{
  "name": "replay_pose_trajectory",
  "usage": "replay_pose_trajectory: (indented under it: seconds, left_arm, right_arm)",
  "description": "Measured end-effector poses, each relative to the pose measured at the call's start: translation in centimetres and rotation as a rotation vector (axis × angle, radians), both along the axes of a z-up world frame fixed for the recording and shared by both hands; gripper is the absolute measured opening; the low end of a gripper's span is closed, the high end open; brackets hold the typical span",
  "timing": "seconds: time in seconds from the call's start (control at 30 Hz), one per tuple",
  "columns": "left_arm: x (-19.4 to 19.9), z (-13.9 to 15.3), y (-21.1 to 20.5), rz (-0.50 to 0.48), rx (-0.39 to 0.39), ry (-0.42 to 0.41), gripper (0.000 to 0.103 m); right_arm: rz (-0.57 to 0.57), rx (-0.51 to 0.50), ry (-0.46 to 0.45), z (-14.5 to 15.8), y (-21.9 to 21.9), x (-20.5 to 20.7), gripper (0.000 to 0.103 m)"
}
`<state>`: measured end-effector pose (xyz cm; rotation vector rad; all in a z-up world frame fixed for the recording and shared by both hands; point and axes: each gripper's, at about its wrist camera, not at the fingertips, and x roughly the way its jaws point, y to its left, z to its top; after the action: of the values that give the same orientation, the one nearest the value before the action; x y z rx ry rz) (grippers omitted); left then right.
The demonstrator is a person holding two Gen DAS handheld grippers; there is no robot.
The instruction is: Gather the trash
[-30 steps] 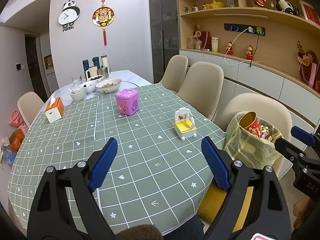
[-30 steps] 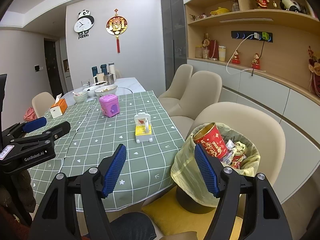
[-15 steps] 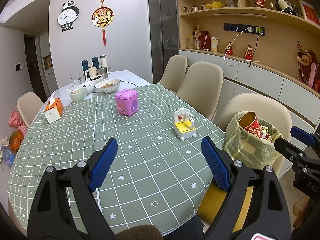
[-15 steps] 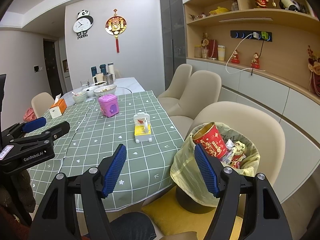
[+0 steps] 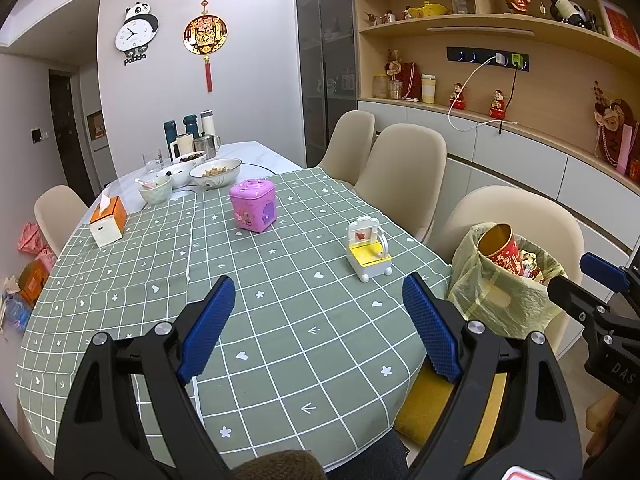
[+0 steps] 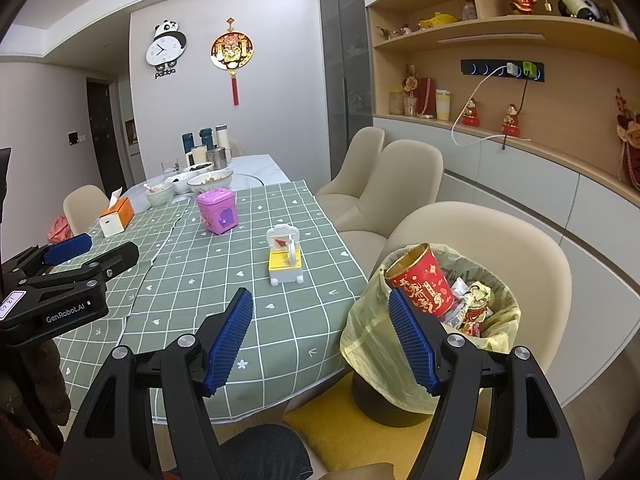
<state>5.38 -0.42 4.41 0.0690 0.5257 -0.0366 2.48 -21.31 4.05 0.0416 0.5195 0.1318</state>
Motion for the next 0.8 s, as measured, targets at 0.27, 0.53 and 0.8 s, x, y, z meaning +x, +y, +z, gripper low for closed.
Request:
replay_pose_trajectory:
  seconds: [0.27, 0.53, 0.8]
  left_arm:
    - [0.05, 0.02, 0.02, 0.0, -0.001, 0.002, 0.081]
    - [0.26, -0.06, 0.14, -0.019, -0.002, 0.003, 0.081]
    - [0.31, -0.03, 0.26, -0.059, -0.008, -0.009, 0.081]
  right_arm:
    - [-0.004, 0.0, -0.001, 0.11, -0.11, 0.13, 0.067]
    - [-0.01, -0.004, -0.001, -0.02, 0.0, 0.21, 0.067]
    - [-0.015, -0.014, 0.005, -0.22, 0.53, 0.44, 0.067]
